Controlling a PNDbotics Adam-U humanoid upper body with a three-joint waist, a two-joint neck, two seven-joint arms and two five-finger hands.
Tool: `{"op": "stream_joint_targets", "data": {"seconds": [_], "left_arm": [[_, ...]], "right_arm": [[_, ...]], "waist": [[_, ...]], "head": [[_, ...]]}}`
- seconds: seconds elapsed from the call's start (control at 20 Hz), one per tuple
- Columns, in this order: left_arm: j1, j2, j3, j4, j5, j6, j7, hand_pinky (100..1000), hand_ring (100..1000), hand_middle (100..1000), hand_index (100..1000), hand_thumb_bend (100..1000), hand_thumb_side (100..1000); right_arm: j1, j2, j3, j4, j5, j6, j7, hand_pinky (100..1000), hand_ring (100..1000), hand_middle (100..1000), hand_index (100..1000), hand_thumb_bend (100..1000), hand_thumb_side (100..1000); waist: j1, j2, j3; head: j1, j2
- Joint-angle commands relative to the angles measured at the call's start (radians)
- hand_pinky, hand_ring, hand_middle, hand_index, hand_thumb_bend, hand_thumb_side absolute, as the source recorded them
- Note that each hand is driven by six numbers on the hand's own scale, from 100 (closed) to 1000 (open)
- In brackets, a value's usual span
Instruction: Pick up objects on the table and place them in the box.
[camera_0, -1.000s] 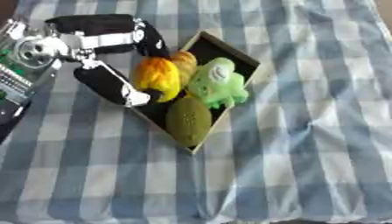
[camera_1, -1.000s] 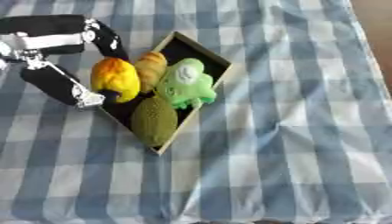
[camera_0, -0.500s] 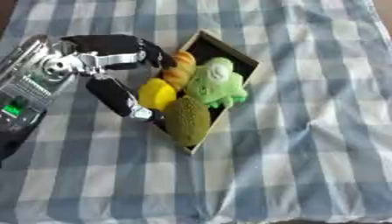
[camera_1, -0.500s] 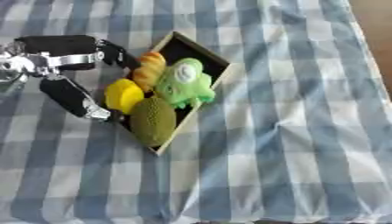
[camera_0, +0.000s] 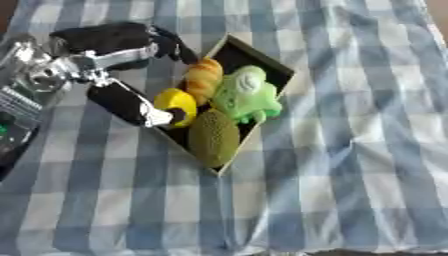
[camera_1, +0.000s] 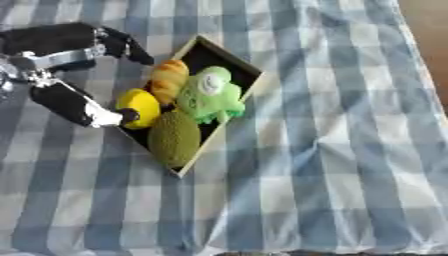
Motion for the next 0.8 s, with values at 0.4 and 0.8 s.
{"op": "stream_joint_targets", "data": {"seconds": [0.4, 0.8], "left_arm": [[0.194, 0.210, 0.318, -0.169, 0.277, 0.029, 0.544, 794, 834, 778, 874, 236, 584], [0.410, 0.227, 0.485, -0.140, 0.479, 0.092, 0.934, 787, 867, 819, 913, 204, 735]], "right_arm": [[0.011, -0.038, -0.034, -0.017, -0.014, -0.027, -0.054, 887, 862, 767, 794, 100, 482], [0.041, -0.031, -0.060, -0.016, -0.034, 0.002, -0.089, 890, 890, 799, 817, 100, 539]], "waist": [[-0.005, -0.031, 0.009], [-0.018, -0.043, 0.019]], "head": [[-0.014, -0.005], [0.012, -0.019]]}}
